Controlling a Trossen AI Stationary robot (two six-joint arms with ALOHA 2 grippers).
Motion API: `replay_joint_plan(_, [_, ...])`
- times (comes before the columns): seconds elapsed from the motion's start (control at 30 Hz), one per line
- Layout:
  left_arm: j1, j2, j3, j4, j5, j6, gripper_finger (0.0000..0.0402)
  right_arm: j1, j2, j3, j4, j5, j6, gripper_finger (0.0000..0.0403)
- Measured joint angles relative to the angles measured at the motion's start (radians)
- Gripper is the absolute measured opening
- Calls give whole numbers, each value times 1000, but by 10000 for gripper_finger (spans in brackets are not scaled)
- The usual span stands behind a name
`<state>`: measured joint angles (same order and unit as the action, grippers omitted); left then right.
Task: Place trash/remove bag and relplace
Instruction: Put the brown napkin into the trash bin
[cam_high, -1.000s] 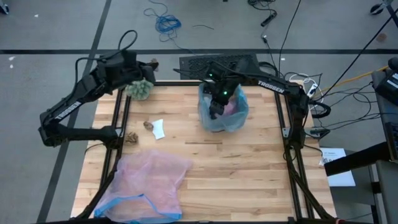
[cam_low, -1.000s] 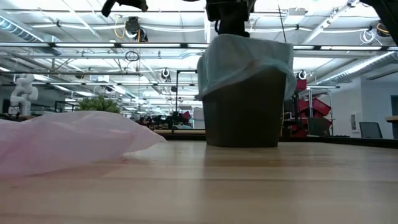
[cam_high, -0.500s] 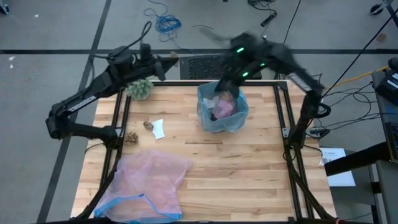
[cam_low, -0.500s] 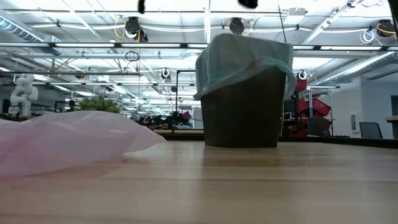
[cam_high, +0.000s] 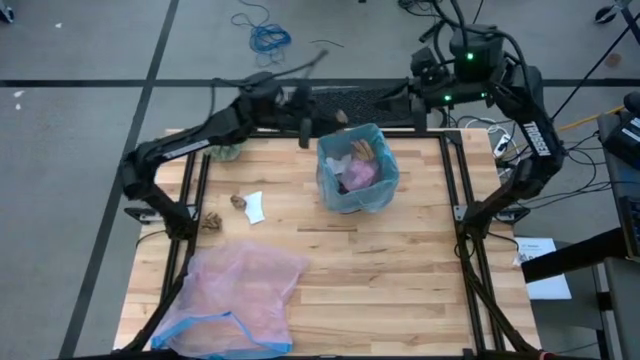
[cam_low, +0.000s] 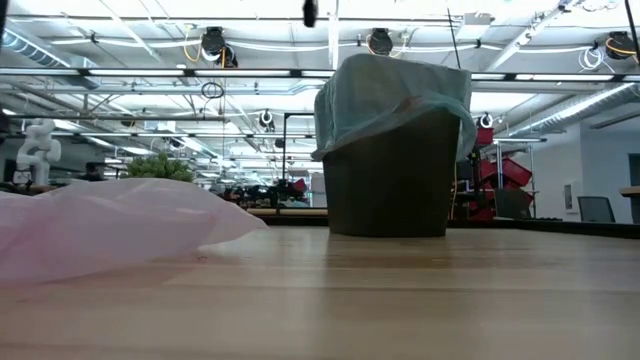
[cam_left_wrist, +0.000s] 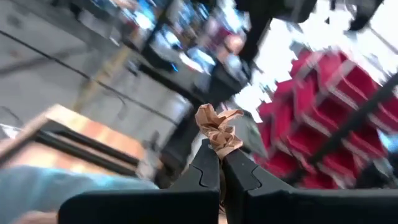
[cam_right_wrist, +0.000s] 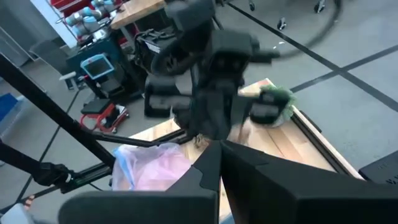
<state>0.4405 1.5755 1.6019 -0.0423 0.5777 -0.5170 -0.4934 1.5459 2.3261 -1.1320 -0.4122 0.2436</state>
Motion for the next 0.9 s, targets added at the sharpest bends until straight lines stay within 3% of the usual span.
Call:
replay_joint_plan(0.23, [-11,75,44,-90,11,76,45,0,5,0,-1,0,-20,0])
replay_joint_plan(0.67, [-2,85,44,-166,-109,202,150,0,5,-1,-1,-2,-58,0])
replay_joint_plan(0.8, [15,68,49,-370,-113,255,158,0,5,-1,-1,-3,-72,0])
replay_joint_plan(0.9, [24,41,100,-698,-190,353,149,0,5,-1,-2,-3,-73,0])
